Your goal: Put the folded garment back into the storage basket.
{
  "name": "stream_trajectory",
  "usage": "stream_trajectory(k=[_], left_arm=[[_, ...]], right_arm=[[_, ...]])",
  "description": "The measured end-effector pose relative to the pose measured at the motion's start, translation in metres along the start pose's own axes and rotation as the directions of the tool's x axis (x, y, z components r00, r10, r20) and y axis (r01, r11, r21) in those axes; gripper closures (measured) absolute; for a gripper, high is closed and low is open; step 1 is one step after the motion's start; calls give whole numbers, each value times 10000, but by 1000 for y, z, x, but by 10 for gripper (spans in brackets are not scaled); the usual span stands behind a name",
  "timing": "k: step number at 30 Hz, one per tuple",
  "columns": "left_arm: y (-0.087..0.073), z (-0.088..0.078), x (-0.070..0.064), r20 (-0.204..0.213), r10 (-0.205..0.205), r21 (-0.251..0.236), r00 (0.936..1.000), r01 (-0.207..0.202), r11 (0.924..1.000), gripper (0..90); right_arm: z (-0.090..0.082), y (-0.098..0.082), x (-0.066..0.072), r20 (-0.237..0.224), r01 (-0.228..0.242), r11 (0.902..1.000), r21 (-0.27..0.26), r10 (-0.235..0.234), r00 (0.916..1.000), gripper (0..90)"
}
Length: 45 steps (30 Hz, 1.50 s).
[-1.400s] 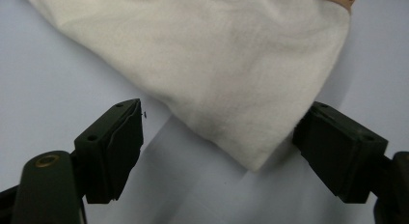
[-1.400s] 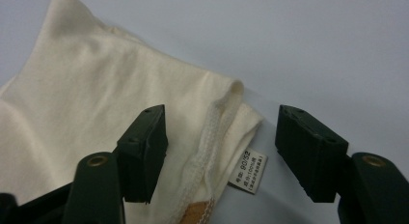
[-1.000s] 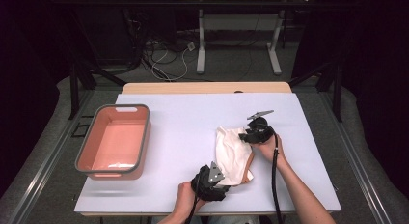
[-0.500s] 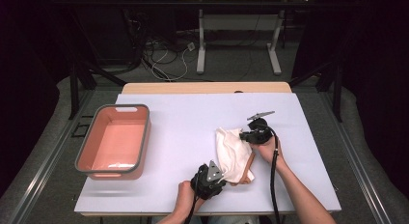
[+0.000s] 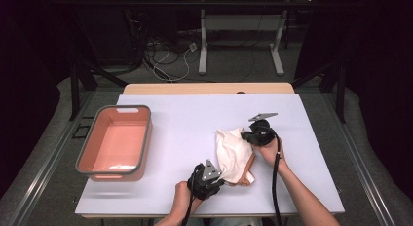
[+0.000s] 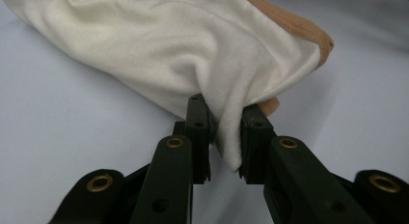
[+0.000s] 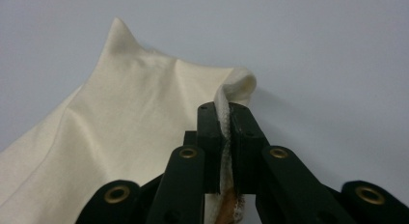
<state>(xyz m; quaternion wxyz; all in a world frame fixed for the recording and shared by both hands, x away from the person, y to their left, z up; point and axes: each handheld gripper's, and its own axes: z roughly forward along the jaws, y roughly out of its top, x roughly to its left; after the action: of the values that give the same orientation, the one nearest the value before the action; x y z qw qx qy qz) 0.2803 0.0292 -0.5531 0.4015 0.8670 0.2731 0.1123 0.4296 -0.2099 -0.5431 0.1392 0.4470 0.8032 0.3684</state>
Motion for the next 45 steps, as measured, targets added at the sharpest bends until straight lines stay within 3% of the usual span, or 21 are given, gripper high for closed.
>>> stream_trajectory(k=[12, 33, 45], left_arm=[[-4, -21, 6, -241, -141, -154, 9996, 138, 9998, 778], [-20, -48, 18, -863, -208, -39, 9961, 206, 9998, 780], [-36, -66, 33, -1434, -436, 129, 9887, 459, 9989, 781]], right_arm=[[-3, 7, 18, 29, 369, 9976, -583, -368, 9993, 843], [6, 15, 48, -79, 832, 9914, -1014, -845, 9964, 843], [18, 19, 66, -298, 795, 9893, -1226, -837, 9960, 843]])
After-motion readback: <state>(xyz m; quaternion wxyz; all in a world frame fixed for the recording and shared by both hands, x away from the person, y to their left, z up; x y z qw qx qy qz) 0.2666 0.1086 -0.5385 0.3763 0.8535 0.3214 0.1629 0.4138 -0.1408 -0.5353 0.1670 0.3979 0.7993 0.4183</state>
